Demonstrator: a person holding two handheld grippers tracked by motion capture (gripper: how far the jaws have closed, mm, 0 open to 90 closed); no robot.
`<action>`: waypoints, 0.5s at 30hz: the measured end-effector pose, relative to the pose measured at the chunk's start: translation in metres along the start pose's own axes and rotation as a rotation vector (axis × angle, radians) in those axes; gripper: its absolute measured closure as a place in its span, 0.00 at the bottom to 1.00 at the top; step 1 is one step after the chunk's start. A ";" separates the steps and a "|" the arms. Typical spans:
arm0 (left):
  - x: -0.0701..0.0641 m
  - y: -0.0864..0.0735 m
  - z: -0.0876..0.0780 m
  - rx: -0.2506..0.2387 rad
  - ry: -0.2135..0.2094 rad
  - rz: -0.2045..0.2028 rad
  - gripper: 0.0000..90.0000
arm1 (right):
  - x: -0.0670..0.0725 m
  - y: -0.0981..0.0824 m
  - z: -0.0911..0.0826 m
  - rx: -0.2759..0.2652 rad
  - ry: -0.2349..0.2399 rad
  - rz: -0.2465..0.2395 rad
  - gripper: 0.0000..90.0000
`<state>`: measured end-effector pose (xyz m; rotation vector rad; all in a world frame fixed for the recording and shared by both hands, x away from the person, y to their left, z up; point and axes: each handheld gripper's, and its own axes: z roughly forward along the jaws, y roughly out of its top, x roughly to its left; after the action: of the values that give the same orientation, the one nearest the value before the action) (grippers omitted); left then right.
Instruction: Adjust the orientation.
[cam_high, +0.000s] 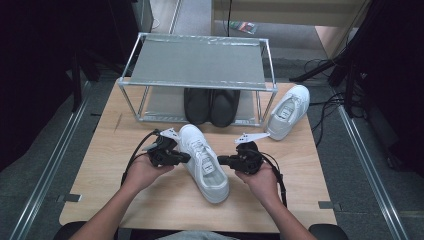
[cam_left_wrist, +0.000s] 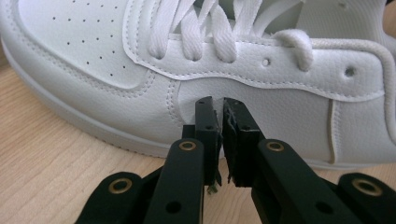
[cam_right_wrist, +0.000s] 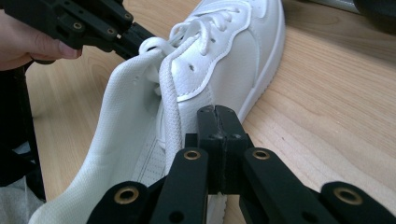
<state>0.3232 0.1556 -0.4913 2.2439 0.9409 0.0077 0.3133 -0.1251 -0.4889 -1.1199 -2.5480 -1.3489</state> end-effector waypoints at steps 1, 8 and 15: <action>0.001 0.001 0.001 -0.001 -0.006 0.001 0.95 | 0.001 -0.001 -0.001 -0.002 0.000 0.007 1.00; 0.005 0.005 0.005 0.000 -0.051 -0.007 0.95 | 0.007 -0.009 -0.005 -0.019 -0.020 0.020 1.00; 0.008 0.010 0.010 -0.005 -0.083 -0.002 0.95 | 0.013 -0.014 -0.009 -0.027 -0.062 0.036 0.99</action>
<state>0.3376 0.1501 -0.4950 2.2214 0.8979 -0.0835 0.2924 -0.1287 -0.4886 -1.2250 -2.5461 -1.3652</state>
